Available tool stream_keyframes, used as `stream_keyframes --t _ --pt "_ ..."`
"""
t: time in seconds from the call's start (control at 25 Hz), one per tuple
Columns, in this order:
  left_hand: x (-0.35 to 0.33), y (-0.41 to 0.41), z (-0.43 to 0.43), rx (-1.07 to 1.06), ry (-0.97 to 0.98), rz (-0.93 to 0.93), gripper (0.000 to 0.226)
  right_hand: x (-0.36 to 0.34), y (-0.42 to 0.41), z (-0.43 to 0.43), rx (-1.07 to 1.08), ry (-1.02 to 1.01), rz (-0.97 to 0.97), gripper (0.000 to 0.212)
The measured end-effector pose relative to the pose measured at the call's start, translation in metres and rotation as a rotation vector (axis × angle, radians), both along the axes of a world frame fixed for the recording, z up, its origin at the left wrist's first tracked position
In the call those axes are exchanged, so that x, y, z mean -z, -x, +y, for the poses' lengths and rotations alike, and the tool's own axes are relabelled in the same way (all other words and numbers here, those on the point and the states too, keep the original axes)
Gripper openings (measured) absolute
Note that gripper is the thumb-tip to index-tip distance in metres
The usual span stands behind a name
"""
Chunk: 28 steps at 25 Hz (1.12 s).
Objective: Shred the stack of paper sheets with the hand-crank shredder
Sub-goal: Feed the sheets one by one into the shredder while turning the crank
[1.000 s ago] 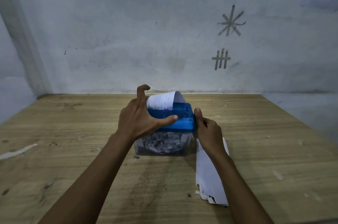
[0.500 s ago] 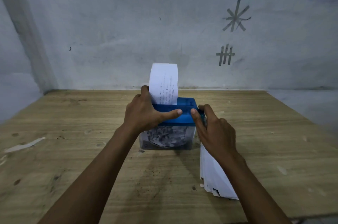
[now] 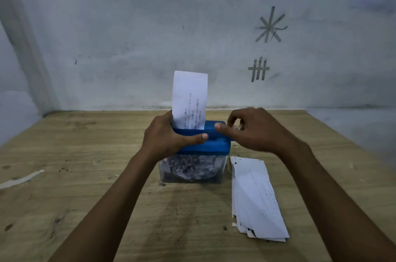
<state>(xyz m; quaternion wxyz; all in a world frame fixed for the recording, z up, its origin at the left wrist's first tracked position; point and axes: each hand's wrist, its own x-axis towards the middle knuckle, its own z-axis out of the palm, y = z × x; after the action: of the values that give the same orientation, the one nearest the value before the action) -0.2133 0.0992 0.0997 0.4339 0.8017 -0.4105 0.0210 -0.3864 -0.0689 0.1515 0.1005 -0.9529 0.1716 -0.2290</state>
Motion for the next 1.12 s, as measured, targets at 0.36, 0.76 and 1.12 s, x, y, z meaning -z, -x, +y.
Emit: stream_keyframes --t 0.36,0.76,1.12 --pt "-0.002 -0.001 -0.001 0.047 0.000 -0.004 0.107 -0.004 -0.055 -0.037 0.088 -0.440 -0.115 0.061" --pt "0.005 0.004 -0.007 -0.103 0.052 -0.065 0.091 0.097 -0.073 -0.045 0.191 -1.053 -0.401 0.040" --pt "0.006 0.001 -0.009 -0.195 -0.033 -0.157 0.103 0.076 0.034 0.015 0.015 -0.534 -0.167 0.040"
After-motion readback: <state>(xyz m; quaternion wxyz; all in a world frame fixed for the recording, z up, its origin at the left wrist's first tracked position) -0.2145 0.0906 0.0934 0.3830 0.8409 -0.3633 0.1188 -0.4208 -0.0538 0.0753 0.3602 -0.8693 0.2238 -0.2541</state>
